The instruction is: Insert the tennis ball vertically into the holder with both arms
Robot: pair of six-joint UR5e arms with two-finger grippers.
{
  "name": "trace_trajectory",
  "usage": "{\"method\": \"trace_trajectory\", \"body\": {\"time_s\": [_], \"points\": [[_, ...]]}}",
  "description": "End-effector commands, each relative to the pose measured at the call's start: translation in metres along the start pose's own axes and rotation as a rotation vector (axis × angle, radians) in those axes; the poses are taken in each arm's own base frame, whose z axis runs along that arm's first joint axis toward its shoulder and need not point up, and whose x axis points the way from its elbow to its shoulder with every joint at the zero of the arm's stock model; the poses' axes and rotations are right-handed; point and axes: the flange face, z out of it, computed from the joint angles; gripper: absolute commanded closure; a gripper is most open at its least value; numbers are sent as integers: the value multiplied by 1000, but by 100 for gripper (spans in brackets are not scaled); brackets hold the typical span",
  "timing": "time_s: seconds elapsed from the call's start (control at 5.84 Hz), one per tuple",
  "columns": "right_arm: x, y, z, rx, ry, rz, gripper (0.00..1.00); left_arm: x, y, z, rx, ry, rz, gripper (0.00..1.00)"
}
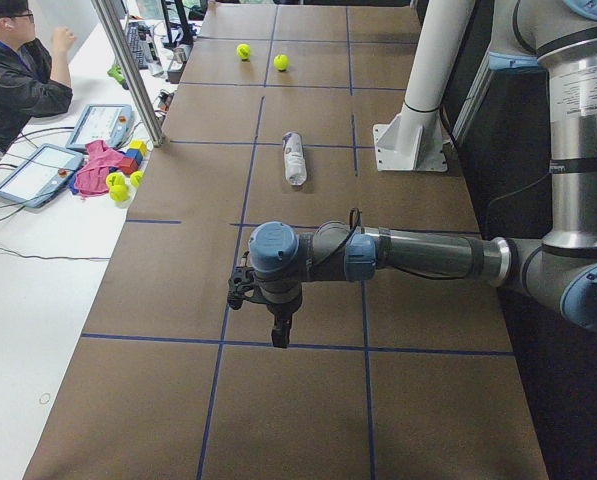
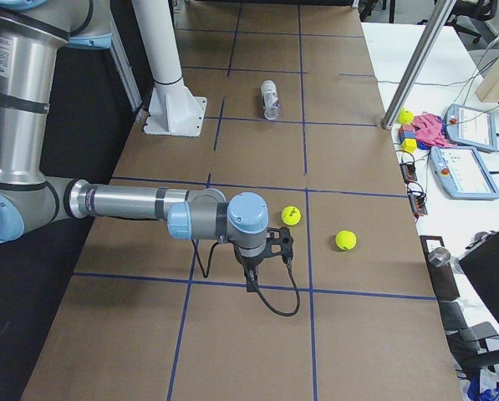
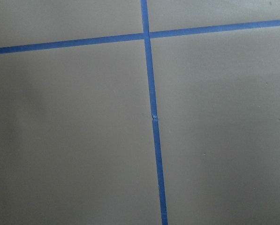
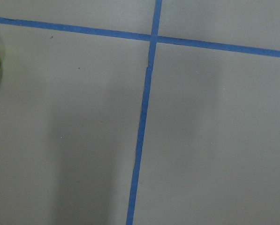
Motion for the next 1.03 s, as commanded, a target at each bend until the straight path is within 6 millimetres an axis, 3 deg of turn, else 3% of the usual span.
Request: {"method": "trace_trajectory", "body": {"time_s": [0.0,0.17,0.34,0.51,0.86], "points": [[0,-1,0,1,0,-2,0,8,0,-7,8,-1,11,0],[-4,-3,-4,9,1,-6,0,12,2,-10,13,-10,20,0],[-7,-6,-7,15,1,-13,0,23,-16,-21,44,-17,51,0],[-8,-8,-9,20,0,-16,0,48,-54,-50,119,-25,127,0],[-9,-8,-9,20,0,-18,0,57,-66,-58,179,-25,195,0]]}}
